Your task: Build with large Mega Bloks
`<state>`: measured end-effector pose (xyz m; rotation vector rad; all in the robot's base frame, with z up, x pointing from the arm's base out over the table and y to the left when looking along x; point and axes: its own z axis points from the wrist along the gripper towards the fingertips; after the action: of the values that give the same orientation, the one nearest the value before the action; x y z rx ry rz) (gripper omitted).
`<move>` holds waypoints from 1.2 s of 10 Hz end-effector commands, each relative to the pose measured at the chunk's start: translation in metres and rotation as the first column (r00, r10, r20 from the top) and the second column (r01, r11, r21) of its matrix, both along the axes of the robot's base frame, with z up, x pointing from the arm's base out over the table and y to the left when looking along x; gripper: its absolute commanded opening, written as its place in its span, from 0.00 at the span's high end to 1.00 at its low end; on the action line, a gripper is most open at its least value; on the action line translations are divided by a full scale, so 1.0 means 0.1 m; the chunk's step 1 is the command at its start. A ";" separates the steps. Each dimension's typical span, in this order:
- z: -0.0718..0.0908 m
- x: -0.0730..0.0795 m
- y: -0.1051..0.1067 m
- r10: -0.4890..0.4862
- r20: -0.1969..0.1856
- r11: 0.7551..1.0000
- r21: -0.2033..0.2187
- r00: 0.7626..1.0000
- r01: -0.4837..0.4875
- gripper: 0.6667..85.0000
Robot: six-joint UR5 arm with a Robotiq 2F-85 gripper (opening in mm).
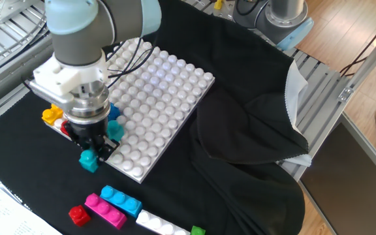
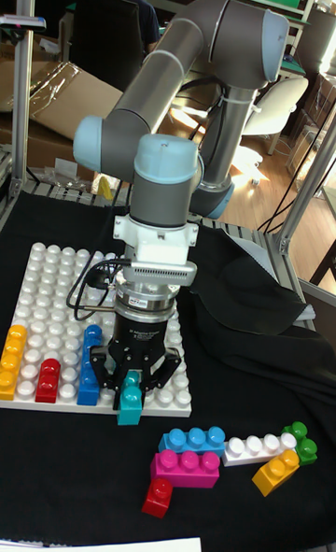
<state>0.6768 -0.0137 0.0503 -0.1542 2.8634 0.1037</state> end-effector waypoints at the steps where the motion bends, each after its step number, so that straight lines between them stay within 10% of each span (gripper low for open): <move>1: 0.04 -0.31 -0.04 -0.036 -0.037 0.998 0.048 0.999 0.037 1.00; 12: -0.23 -0.34 -0.02 -0.053 0.010 0.998 0.041 0.999 0.052 1.00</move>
<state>0.6402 -0.0172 0.0293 -0.1025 2.8635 0.1335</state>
